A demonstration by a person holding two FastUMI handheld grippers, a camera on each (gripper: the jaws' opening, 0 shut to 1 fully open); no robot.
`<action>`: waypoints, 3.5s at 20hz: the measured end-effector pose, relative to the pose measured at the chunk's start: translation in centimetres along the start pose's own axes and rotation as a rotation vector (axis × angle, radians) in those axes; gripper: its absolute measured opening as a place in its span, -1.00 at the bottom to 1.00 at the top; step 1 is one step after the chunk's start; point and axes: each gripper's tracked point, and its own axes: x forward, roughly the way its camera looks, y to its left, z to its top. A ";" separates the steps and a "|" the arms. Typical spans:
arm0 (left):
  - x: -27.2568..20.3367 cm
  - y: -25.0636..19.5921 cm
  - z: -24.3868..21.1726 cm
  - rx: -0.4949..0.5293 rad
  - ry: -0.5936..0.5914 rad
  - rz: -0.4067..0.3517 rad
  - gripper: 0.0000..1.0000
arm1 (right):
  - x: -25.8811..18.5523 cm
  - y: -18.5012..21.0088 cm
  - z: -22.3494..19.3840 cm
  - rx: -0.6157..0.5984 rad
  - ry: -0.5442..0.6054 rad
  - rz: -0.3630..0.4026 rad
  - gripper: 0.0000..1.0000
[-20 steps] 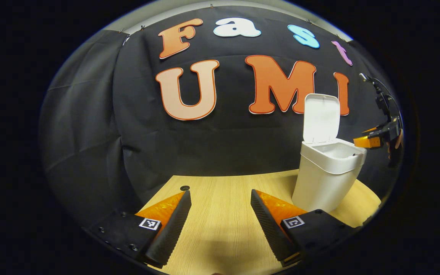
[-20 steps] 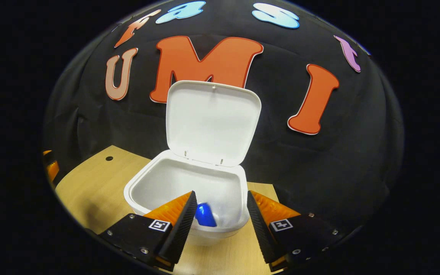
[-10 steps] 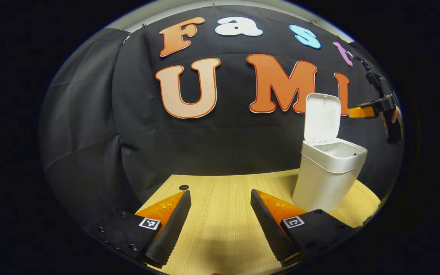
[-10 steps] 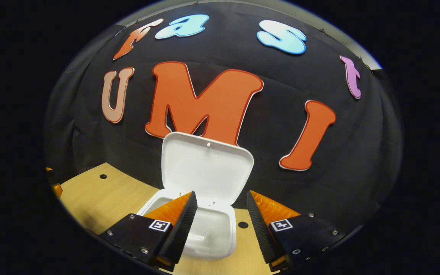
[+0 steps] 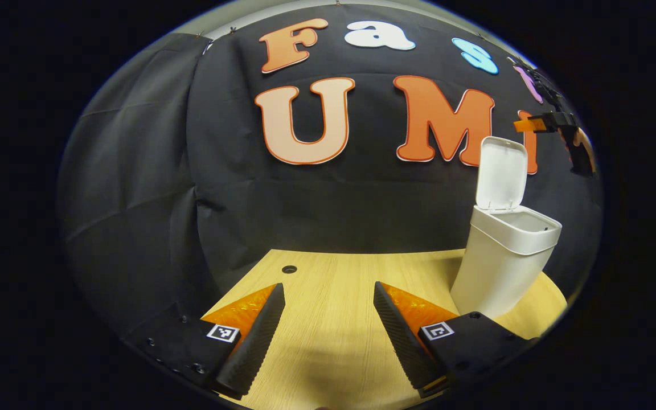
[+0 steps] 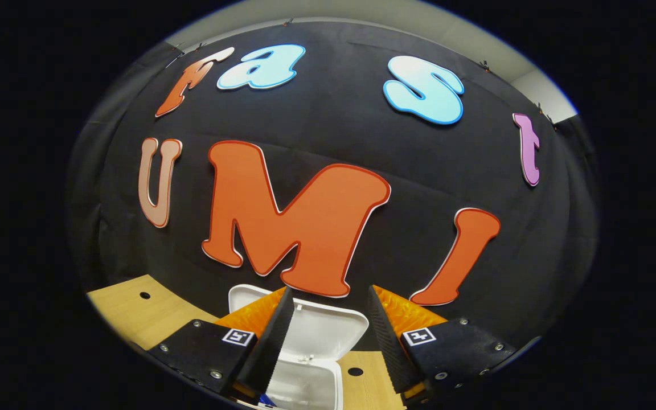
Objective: Press the lid of the desktop garbage bin to open it, pick up the crumpled paper on the desktop and throw it into the bin, then pick up the pop can on the desktop and drop it into the bin, and finally close the garbage bin lid.
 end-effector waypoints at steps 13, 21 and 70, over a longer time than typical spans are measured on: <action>0.9 1.7 -1.7 -0.030 0.057 0.058 1.00 | 4.5 2.9 -2.8 0.120 0.096 0.076 0.58; 0.9 0.1 -1.2 -0.013 0.054 0.016 1.00 | 1.7 3.7 -4.1 0.213 0.159 0.136 0.55; 1.2 -7.3 -5.5 0.100 0.159 -0.167 0.99 | -10.4 8.2 -20.0 0.220 0.454 0.127 0.52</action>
